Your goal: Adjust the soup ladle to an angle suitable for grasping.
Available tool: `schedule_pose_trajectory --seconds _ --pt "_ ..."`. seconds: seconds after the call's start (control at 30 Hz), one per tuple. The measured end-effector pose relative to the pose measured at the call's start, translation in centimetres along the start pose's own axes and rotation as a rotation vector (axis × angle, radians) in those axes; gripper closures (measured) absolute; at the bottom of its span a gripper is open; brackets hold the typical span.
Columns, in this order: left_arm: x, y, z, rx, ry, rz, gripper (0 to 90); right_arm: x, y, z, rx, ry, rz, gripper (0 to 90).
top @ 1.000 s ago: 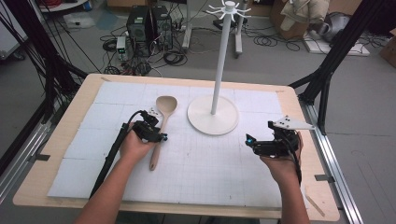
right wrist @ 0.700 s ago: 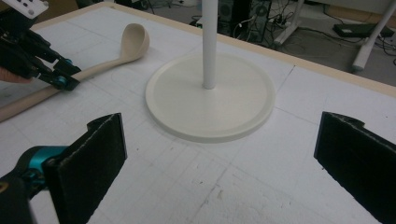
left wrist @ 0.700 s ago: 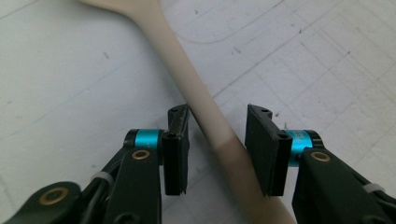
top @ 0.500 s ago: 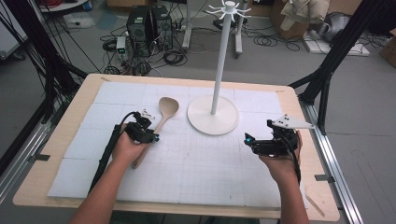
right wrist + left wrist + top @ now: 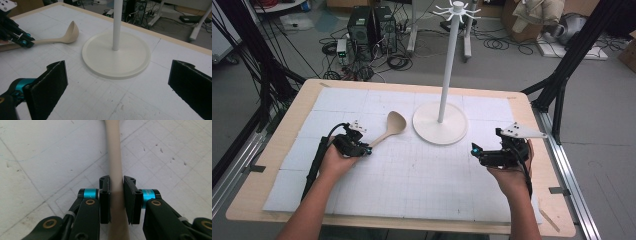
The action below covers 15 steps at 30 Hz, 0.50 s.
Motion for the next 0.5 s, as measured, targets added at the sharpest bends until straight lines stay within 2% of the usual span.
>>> schedule_pose_trajectory --seconds 0.17,0.2,0.23,0.27,0.5 --pt "0.2 0.4 0.0 0.008 -0.015 -0.054 76.4 0.0 0.4 0.7 0.013 0.005 -0.005 1.3" --pt "0.2 0.6 0.0 0.031 -0.018 -0.078 76.4 0.0 0.4 0.8 0.016 0.005 -0.007 1.3" --pt "0.2 0.6 0.0 0.031 -0.018 -0.078 76.4 0.0 0.4 0.9 0.015 0.005 -0.006 1.3" --pt "0.1 1.0 -0.1 0.055 -0.017 -0.098 76.4 0.0 0.5 1.0 0.019 0.007 -0.006 1.3" --pt "0.2 1.8 -0.2 0.105 -0.014 -0.154 76.4 0.1 0.4 1.3 0.021 0.006 -0.009 1.3"
Point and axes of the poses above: each handheld gripper's, and its own axes: z roughly backward along the jaws, x roughly out of its underside, y roughly to its right, the point moved 2 cm from there along -z, roughly forward along the jaws, and after that the axes turned 14 degrees about x, right-handed, at the moved point
